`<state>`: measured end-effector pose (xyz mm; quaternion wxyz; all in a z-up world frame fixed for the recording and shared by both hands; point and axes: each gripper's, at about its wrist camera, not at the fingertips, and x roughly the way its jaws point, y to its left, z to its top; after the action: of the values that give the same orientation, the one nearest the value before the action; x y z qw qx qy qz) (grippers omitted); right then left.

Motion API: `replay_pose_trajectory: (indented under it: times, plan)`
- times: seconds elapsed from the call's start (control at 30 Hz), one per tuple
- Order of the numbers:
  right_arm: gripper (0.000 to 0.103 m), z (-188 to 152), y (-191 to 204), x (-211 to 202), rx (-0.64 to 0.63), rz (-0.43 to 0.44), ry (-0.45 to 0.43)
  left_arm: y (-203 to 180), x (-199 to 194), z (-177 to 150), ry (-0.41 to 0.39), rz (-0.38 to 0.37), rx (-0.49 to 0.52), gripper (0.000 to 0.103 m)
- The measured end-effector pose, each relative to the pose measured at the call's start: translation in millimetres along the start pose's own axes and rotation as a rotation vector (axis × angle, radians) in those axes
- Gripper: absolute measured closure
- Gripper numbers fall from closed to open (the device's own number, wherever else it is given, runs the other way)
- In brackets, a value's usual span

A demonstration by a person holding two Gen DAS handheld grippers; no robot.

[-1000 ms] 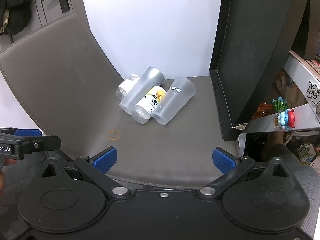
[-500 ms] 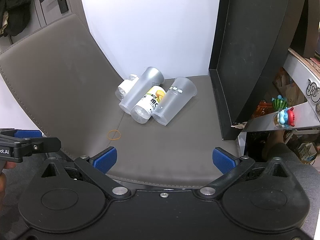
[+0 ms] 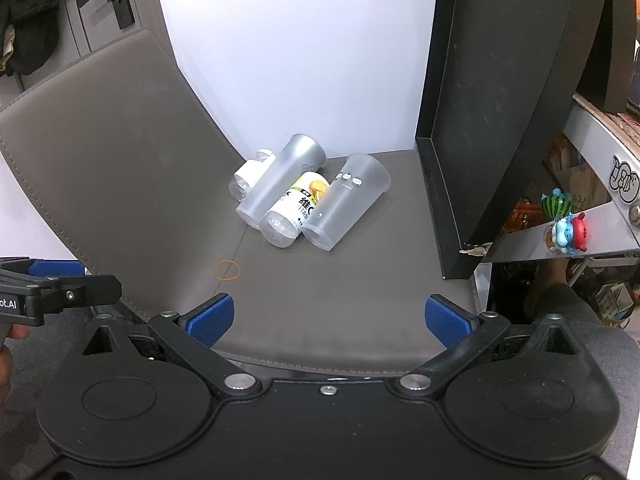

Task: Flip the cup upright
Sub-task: 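Move the left gripper toward the tall frosted cup lying on the seat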

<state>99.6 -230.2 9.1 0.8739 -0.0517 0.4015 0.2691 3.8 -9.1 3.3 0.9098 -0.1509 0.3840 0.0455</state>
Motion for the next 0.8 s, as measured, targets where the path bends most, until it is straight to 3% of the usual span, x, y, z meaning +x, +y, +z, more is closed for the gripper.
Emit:
replay_pose_trajectory:
  times: [0.8]
  plan:
    - [0.000, -1.7, -2.0, -0.2, 0.009, 0.004, 0.000, -0.7, 0.7, -1.8, 0.002, 0.000, 0.003, 0.001]
